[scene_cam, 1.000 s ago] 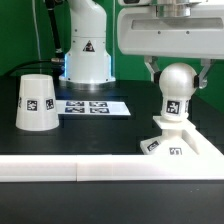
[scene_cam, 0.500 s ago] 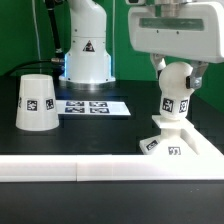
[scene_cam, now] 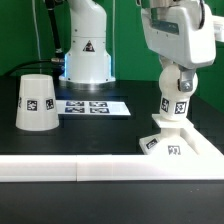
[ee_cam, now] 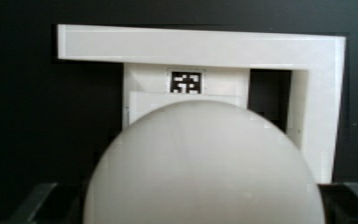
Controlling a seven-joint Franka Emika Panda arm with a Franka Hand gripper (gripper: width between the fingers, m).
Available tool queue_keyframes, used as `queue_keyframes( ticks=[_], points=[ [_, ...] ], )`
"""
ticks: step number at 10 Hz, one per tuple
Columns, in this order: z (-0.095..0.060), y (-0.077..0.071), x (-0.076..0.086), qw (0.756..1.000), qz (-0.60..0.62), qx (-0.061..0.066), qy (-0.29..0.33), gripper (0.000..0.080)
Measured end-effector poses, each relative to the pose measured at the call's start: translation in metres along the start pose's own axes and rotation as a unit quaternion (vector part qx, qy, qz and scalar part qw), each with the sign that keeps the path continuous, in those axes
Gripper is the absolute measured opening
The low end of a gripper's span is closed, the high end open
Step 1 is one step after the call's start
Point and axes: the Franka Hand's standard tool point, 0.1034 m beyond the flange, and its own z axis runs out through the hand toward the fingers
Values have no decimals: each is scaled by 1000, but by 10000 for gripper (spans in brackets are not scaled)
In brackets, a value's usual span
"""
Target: Assemble lamp
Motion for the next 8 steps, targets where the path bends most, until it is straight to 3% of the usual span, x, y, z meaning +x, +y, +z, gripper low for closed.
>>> queue_keyframes(
  ticks=[2,6,8],
  points=[
    [0,0,0,999,-40,0,0,684],
    [1,2,-2,984,-180,-3,2,699],
    [1,2,-2,964,-266,-3,1,699]
  ],
)
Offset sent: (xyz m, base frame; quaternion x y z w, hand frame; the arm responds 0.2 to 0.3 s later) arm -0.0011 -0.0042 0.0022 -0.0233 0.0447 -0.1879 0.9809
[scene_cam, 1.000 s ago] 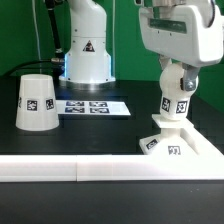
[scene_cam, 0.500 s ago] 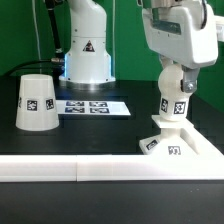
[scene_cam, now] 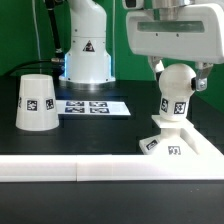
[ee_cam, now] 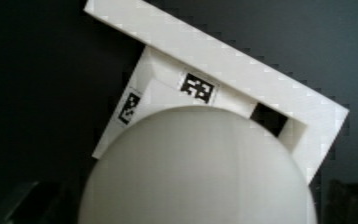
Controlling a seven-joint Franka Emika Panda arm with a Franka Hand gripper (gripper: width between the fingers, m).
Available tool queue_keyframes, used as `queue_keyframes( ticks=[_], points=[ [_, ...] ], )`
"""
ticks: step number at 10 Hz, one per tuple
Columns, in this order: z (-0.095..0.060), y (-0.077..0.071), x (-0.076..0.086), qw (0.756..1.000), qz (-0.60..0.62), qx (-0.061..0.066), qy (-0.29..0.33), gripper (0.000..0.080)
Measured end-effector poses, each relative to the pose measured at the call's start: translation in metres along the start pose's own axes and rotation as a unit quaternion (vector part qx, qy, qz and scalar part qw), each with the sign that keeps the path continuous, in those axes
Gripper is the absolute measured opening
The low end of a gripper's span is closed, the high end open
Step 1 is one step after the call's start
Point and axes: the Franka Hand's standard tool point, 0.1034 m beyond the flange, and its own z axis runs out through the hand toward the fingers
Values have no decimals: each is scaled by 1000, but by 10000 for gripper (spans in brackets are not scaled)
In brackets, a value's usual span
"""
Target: Assemble lamp
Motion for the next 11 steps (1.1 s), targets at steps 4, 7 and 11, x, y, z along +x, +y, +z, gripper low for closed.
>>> queue_keyframes(
  ticks=[4,7,11],
  points=[
    [-2,1,0,975,-219,-22,9,699],
    [-3,1,0,938,-343,-37,16,699],
    [-4,1,3,847,-529,-51,19,699]
  ],
)
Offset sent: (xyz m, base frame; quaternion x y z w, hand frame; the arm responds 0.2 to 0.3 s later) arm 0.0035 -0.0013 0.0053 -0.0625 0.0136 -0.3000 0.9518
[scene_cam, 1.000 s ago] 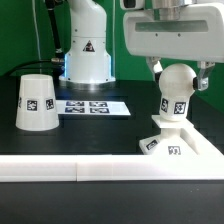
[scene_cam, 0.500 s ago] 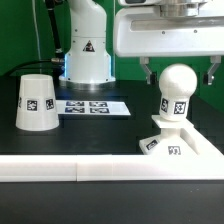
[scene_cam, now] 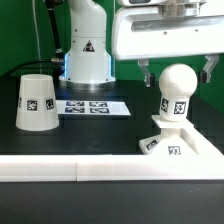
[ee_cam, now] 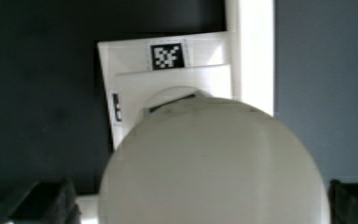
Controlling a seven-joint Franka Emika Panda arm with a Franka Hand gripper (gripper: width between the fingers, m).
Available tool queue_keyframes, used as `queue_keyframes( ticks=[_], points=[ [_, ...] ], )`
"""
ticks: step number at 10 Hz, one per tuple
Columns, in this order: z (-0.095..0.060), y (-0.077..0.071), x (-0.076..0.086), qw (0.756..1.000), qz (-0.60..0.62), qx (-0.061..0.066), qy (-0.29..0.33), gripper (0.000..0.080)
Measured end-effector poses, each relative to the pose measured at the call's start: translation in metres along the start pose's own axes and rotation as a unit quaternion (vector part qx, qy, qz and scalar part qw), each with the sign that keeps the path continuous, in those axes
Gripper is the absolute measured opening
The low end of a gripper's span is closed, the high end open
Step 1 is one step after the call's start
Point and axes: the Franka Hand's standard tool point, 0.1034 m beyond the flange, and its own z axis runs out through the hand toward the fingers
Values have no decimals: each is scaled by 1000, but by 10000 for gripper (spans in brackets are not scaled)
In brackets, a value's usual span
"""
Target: Assemble lamp
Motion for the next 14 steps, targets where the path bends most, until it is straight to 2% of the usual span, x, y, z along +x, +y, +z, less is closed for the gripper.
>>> queue_keyframes(
  ticks=[1,3,5,8,9,10,11,12,14],
  points=[
    [0,0,0,997,-76,-12,-1,699],
    [0,-4,0,983,-182,-25,-4,699],
    [0,-6,0,968,-251,-26,-6,699],
    [3,-6,-1,934,-356,-24,-12,699],
    [3,-6,-1,914,-404,-28,-15,699],
    [3,-5,-1,905,-423,-28,-16,699],
    [3,-4,-1,903,-429,-28,-16,689],
    [3,-4,-1,904,-427,-28,-16,576],
    [3,-4,-1,904,-426,-28,-16,577]
  ],
)
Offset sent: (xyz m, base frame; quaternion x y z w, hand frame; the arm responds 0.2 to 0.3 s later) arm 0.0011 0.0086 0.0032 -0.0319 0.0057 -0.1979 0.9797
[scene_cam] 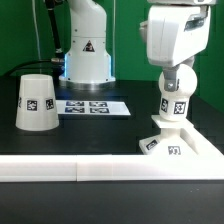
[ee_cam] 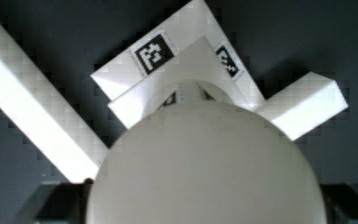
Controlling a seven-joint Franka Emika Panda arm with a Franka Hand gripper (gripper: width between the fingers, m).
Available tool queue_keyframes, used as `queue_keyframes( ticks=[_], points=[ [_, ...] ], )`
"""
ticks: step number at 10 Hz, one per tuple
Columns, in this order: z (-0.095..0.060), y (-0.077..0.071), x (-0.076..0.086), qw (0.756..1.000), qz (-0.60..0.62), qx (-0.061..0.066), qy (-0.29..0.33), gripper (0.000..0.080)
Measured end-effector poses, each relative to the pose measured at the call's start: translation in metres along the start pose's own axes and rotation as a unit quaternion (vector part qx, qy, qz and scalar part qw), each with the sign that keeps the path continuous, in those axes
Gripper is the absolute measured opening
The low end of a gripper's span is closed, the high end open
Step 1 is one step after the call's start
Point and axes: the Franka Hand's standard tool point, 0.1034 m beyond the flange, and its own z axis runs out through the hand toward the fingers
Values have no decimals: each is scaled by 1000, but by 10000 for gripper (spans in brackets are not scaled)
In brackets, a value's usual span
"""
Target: Assemble lamp
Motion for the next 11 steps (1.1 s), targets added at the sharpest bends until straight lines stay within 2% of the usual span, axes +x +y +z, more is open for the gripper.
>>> queue_keyframes(
  ticks=[2,4,6,8,11],
  points=[
    [0,1,-1,1000,12,1,0,577],
    [0,4,-5,991,137,7,9,577],
    [0,5,-5,976,217,8,11,577],
    [0,6,-4,953,303,4,20,579],
    [1,5,-3,909,417,10,23,579]
  ],
)
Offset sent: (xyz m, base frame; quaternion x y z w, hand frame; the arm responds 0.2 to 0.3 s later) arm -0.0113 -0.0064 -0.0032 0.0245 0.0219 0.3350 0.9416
